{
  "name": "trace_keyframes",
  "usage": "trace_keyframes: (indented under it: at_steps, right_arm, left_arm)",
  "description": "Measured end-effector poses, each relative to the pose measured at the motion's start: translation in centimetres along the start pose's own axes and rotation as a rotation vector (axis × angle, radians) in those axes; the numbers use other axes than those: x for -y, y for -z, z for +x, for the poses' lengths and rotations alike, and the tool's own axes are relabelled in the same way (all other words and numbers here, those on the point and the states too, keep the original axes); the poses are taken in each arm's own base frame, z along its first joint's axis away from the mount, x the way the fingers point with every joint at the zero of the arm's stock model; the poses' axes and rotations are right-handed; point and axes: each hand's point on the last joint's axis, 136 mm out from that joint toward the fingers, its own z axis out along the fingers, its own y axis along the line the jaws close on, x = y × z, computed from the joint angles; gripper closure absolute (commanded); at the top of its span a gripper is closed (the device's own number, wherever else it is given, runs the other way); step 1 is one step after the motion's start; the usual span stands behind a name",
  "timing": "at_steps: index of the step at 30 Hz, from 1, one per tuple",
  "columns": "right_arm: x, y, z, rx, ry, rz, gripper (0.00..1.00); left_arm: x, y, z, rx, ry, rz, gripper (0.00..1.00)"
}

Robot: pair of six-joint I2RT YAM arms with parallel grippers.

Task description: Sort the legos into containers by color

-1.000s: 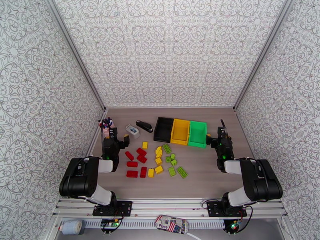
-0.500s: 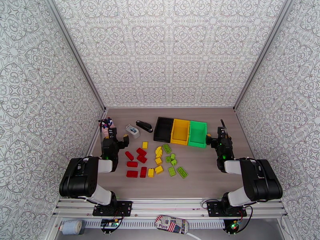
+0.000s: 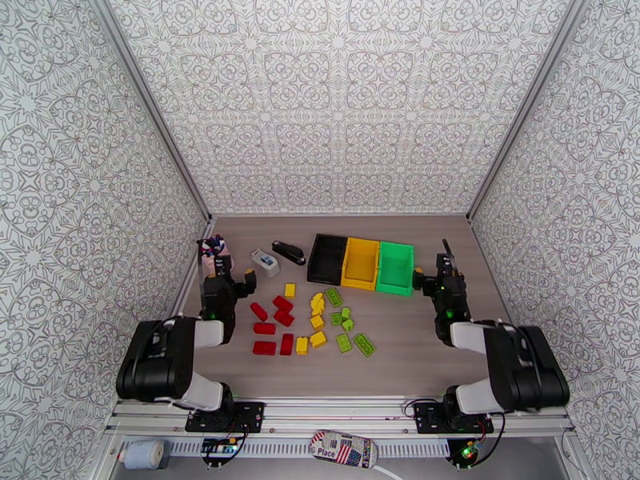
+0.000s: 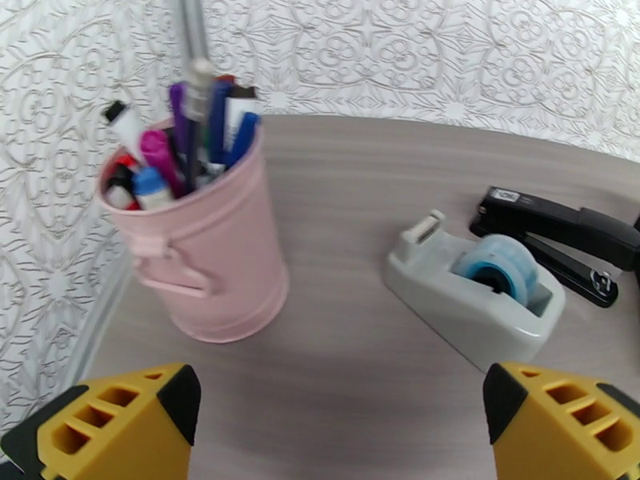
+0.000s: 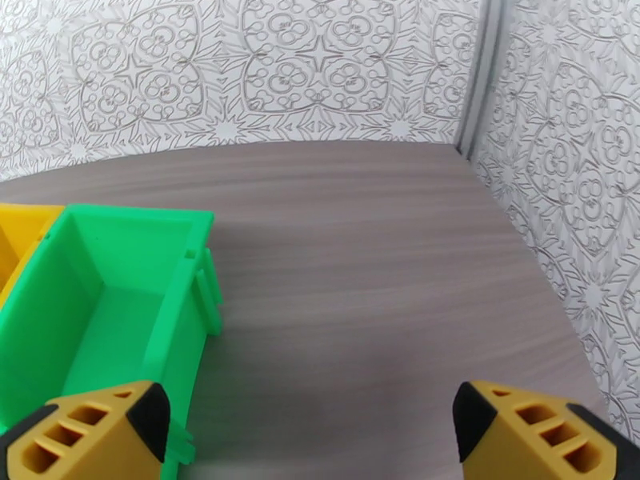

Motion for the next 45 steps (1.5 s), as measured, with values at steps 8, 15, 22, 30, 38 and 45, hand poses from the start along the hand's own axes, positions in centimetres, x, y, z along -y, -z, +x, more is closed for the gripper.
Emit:
trace_keyframes:
  at_steps: [8, 15, 22, 30, 38, 45]
  right_arm:
    - [2.8, 5.4, -10.4, 0.023, -0.239, 0.137, 0.01]
    - [3.1, 9.8, -9.0, -0.219, -0.404, 0.174, 0.14]
    - [-3.8, 10.1, -2.5, -0.636, -0.454, -0.082, 0.33]
    - [-14.4, 14.8, 4.8, -1.000, -0.236, -0.361, 0.32]
    - [-19.3, 20.2, 12.4, -1.246, 0.114, -0.386, 0.26]
    - [-19.5, 21.1, 15.5, -1.298, 0.273, -0.325, 0.28]
  left_arm:
    - [-0.8, 3.8, -11.1, 0.081, 0.155, -0.095, 0.01]
    - [0.5, 6.3, -12.0, -0.071, 0.392, -0.059, 0.01]
    - [5.1, 7.6, -5.4, -0.406, 0.685, 0.089, 0.01]
    - [17.2, 13.5, -0.9, -0.702, 0.664, 0.362, 0.01]
    - [19.2, 16.1, 3.9, -0.840, 0.677, 0.347, 0.01]
    - [17.8, 17.2, 3.3, -0.807, 0.705, 0.334, 0.01]
